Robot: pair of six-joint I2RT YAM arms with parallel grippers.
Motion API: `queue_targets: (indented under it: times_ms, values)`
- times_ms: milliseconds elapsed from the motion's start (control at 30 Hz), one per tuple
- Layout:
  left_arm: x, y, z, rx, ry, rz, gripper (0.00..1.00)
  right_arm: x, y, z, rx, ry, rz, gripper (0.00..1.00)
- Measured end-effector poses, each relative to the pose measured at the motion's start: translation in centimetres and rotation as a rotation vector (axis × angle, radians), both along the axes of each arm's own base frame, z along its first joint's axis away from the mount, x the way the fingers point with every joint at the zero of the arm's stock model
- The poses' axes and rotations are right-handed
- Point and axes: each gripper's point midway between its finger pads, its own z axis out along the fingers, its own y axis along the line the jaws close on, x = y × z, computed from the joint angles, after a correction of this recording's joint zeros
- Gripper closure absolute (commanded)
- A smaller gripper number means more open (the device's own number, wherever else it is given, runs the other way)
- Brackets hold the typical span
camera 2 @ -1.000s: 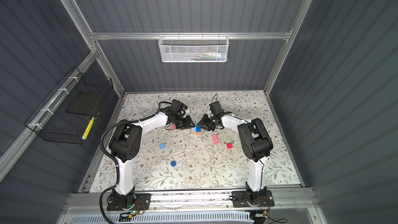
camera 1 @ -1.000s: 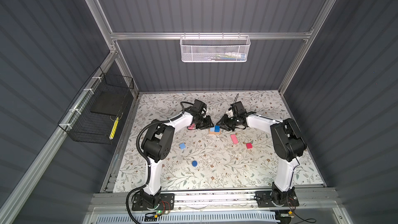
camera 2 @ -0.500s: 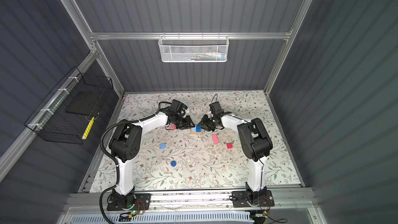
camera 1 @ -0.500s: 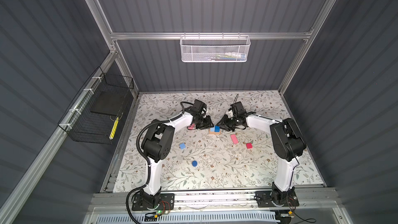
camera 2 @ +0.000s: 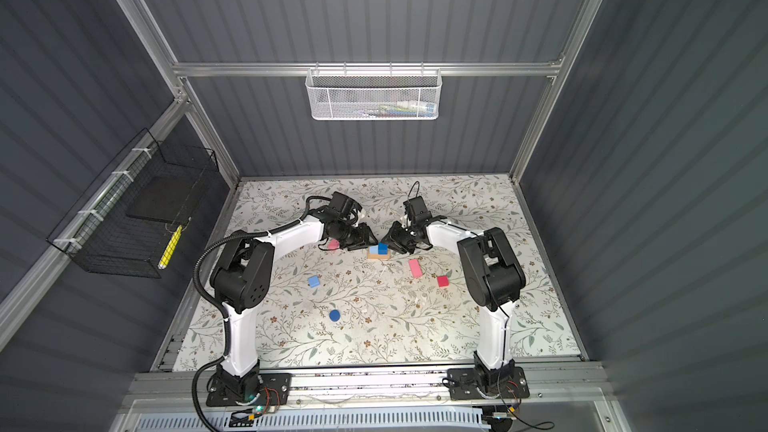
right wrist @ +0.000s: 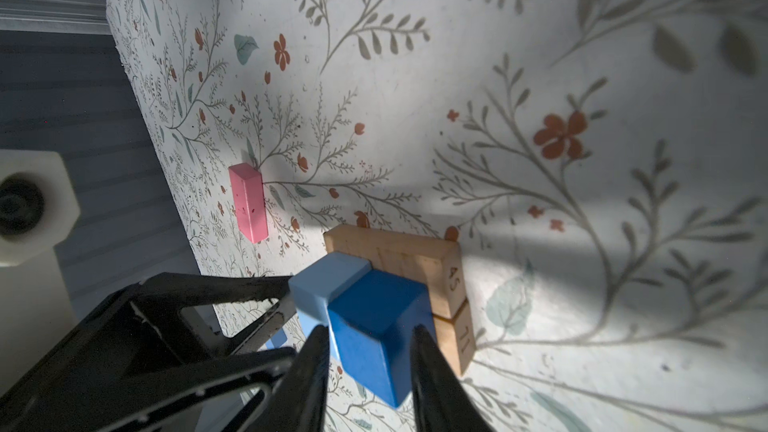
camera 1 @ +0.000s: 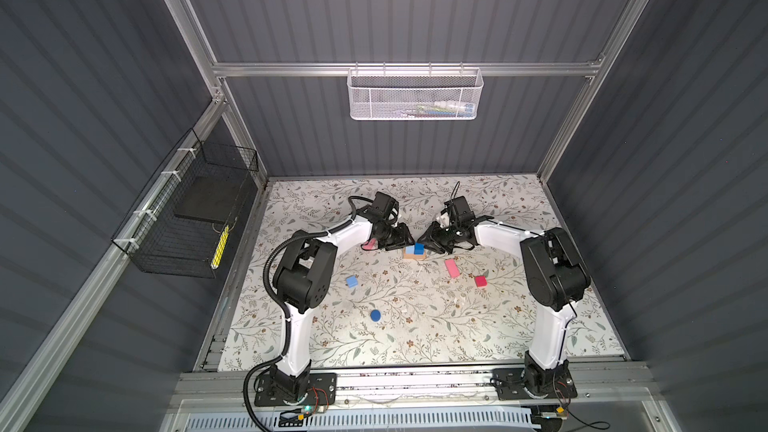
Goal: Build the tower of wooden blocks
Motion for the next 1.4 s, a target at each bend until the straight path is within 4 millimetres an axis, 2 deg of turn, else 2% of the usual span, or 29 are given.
queue_targets:
  times_ms: [233, 400, 567, 767, 1033, 1167, 1400]
  values:
    - [0.0, 0.0, 0.0, 0.000, 0.000, 0.000, 0.52, 0.0, -0.3, -0.1, -0.016, 0.002, -0.010, 0.57]
    - [0.0, 0.0, 0.0, 0.003, -0.002, 0.002, 0.50, -0.2, -0.6, 0.9, -0.019, -0.020, -0.018, 0.54]
    - [0.1, 0.1, 0.0, 0.004, -0.003, 0.003, 0.49, -1.3, -1.1, 2.0, -0.005, -0.040, -0.033, 0.55]
    - [0.1, 0.5, 0.1, 0.018, -0.018, 0.019, 0.48, -3.0, -1.4, 1.0, 0.003, -0.014, -0.051, 0.56]
    - [0.5, 1.4, 4.2, 0.007, -0.111, 0.073, 0.47, -4.1, -0.6, 0.3, 0.022, 0.001, -0.063, 0.55]
    - [0.8, 1.7, 5.2, 0.003, -0.146, 0.094, 0.46, -4.2, -0.2, 0.6, 0.030, -0.008, -0.073, 0.54]
    - [0.1, 2.6, 3.8, 0.040, -0.125, 0.109, 0.46, -3.8, 0.5, 1.2, 0.044, -0.032, -0.092, 0.51]
